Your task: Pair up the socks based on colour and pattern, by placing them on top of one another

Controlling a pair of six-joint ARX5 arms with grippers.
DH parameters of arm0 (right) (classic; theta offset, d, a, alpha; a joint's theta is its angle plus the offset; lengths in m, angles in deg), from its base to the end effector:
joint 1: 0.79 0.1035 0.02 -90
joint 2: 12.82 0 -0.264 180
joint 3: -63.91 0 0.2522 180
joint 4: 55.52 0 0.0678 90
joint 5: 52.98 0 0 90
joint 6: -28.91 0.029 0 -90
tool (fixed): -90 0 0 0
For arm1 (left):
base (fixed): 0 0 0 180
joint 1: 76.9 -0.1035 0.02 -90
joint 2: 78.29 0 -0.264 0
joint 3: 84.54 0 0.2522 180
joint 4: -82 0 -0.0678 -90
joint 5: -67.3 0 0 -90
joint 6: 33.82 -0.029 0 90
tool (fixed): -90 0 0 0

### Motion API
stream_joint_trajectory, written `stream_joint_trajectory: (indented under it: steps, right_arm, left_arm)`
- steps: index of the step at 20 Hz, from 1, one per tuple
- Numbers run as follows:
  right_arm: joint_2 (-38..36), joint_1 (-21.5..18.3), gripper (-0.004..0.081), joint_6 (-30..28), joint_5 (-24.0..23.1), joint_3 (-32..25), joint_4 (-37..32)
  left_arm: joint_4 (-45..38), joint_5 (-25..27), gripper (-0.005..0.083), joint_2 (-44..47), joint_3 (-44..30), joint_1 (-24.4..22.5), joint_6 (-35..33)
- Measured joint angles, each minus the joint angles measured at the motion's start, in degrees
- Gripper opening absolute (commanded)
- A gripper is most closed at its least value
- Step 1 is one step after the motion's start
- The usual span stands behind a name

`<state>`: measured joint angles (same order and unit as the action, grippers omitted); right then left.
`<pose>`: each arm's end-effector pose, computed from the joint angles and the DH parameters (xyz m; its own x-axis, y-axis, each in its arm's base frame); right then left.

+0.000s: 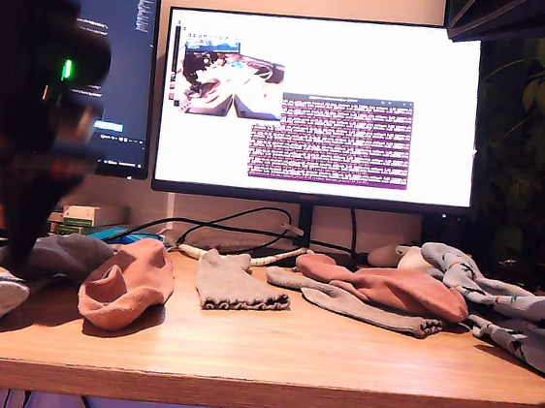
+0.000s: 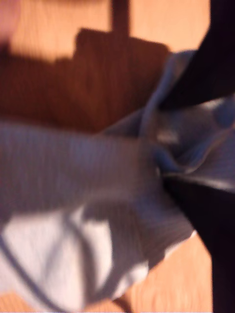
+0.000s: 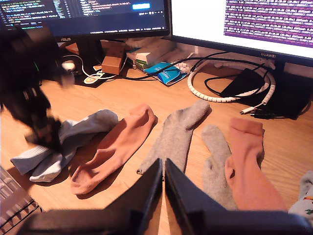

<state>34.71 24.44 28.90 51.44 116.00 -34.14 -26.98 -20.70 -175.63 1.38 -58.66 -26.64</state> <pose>0.1642 0.0854 0.2905 0.7325 0.6204 -0.2802 -0.6285 0.7745 0.0719 0.2982 -0.0972 0.2195 0.1358 -0.0080 -0.9907 0.1884 0.9819 0.0179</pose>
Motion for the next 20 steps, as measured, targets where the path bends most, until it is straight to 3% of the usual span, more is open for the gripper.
stream_joint_trajectory:
  steps: [2,3,6,11,16,20]
  right_arm:
    - [0.00,0.00,-0.0011,0.00,0.00,0.00,-0.02]
    - [0.00,0.00,-0.0011,0.00,0.00,0.00,0.00]
    - [0.00,0.00,-0.0011,0.00,0.00,0.00,0.59]
    - [3.56,-0.15,-0.0011,0.02,-1.40,0.00,4.04]
    - [9.94,-4.87,-0.0011,-0.02,-1.75,0.87,6.82]
    - [20.24,-7.32,-0.0011,-2.71,-1.92,9.66,14.64]
  left_arm:
    - [2.05,-0.02,0.0457,1.42,2.25,0.00,-0.26]
    - [1.99,0.00,0.0387,1.81,3.10,0.00,-0.28]
    - [-3.41,-0.46,-0.0013,3.13,3.32,0.04,-1.42]
    - [-11.28,-4.48,-0.0017,4.31,3.39,0.85,-4.81]
    - [-17.22,-9.66,-0.0019,4.31,3.39,4.07,-9.07]
    - [-22.36,-13.97,-0.0019,5.01,3.39,6.93,-10.69]
